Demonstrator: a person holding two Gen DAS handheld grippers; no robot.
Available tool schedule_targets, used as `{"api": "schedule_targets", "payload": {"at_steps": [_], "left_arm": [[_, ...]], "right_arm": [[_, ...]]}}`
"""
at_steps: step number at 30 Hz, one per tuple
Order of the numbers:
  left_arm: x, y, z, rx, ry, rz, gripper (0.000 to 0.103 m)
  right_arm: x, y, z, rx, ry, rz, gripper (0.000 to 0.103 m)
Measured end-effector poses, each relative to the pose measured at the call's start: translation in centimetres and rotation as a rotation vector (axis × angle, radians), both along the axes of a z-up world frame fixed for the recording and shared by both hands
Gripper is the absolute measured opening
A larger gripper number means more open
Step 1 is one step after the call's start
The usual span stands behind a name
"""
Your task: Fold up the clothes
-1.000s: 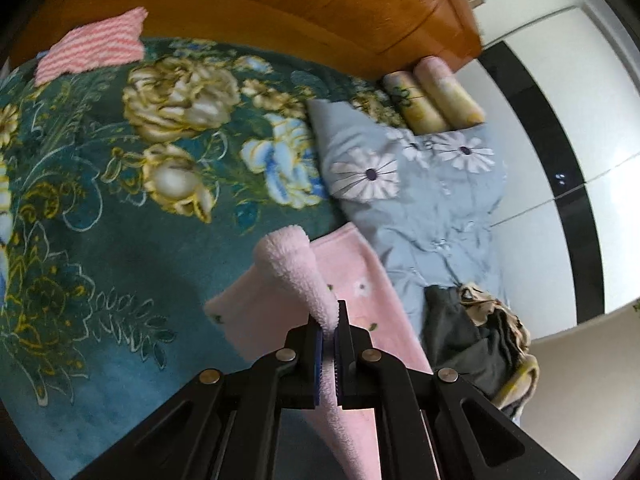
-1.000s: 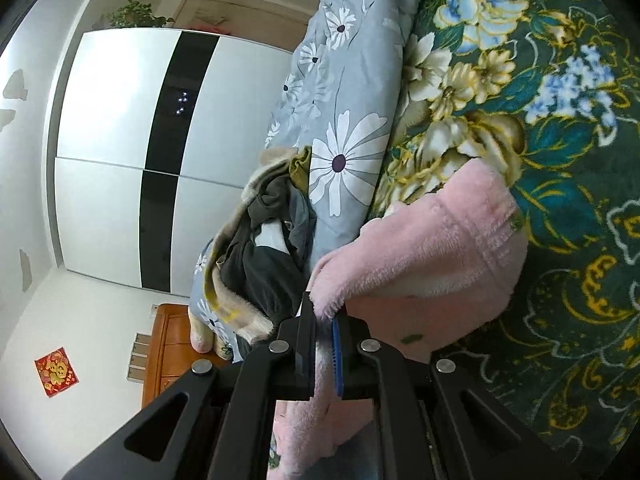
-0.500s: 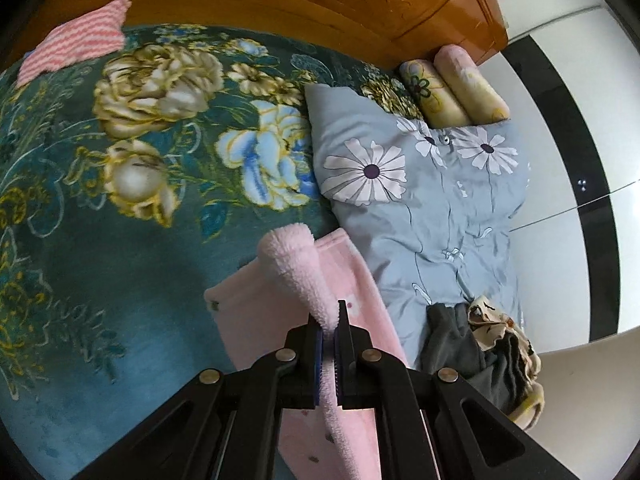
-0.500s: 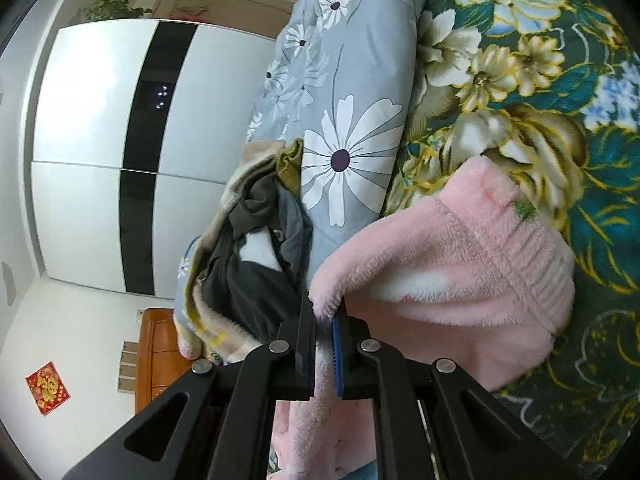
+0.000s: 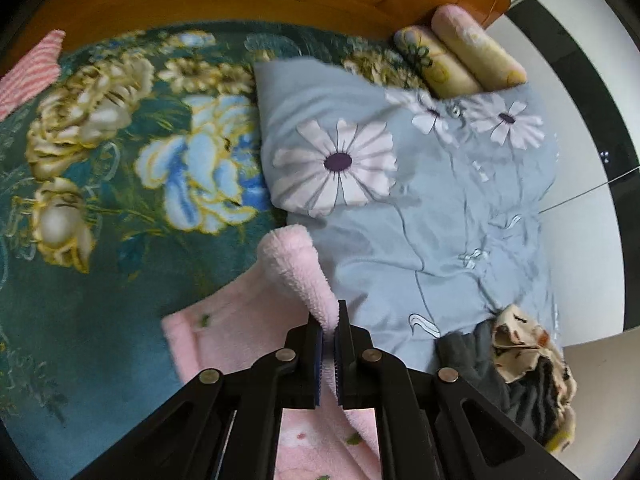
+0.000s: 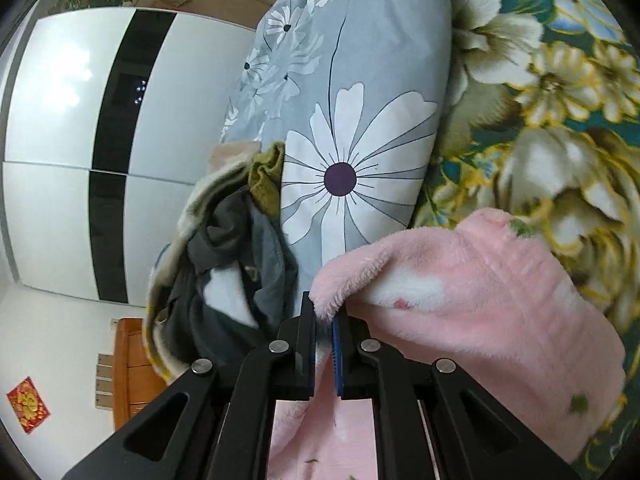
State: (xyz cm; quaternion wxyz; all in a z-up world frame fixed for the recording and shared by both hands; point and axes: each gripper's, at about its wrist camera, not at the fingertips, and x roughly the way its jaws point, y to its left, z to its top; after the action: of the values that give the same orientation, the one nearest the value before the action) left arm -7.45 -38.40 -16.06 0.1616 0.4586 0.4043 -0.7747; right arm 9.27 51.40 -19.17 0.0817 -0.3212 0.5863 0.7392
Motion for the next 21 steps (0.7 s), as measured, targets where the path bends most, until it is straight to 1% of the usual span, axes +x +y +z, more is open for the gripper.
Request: {"api": "schedule_targets", "payload": {"at_steps": [3, 6, 8, 10, 11, 12, 13, 14, 15, 17, 19, 21], "left_arm": [[-0.9, 0.2, -1.7, -0.012, -0.038, 0.006, 0.006], [-1.0, -0.1, -3.1, 0.028, -0.035, 0.020, 0.006], [-0.7, -0.3, -3.7, 0.075, -0.026, 0.029, 0.015], [-0.2, -0.7, -4.0, 0.133, -0.013, 0.021, 0.053], [0.1, -0.9, -4.0, 0.165, 0.005, 0.015, 0.057], [0.8, -1.2, -3.8, 0.198, 0.040, 0.007, 0.057], [1.4, -1.6, -3.6, 0.213, 0.067, 0.002, 0.059], [2.2, -1.9, -3.3, 0.207, 0.086, 0.001, 0.060], [3.1, -2.3, -3.1, 0.184, 0.096, 0.001, 0.062], [5.0, -3.1, -3.3, 0.098, 0.059, -0.001, 0.063], [6.3, -3.5, -4.4, 0.072, 0.024, -0.003, 0.063], [7.5, -3.9, -5.7, 0.059, -0.008, -0.005, 0.063]], "right_arm": [[-0.6, 0.1, -1.1, -0.005, -0.029, 0.004, 0.007], [-0.8, 0.1, -1.9, -0.001, -0.054, 0.016, 0.007], [-0.8, 0.2, -1.8, 0.018, -0.064, 0.034, 0.009], [-0.8, 0.1, -1.3, 0.043, -0.066, 0.059, 0.010], [-0.8, 0.0, -0.9, 0.054, -0.060, 0.074, 0.012], [-0.6, -0.1, -0.5, 0.064, -0.045, 0.087, 0.019], [-0.4, -0.2, 0.0, 0.073, -0.027, 0.100, 0.026], [-0.1, -0.3, 0.4, 0.082, -0.009, 0.112, 0.041], [0.3, -0.4, 0.9, 0.093, 0.008, 0.123, 0.050], [1.6, -0.6, 1.9, 0.121, 0.031, 0.138, 0.052], [3.5, -0.7, 2.7, 0.157, 0.034, 0.138, 0.052], [6.3, -0.6, 2.7, 0.171, 0.021, 0.113, 0.056]]}}
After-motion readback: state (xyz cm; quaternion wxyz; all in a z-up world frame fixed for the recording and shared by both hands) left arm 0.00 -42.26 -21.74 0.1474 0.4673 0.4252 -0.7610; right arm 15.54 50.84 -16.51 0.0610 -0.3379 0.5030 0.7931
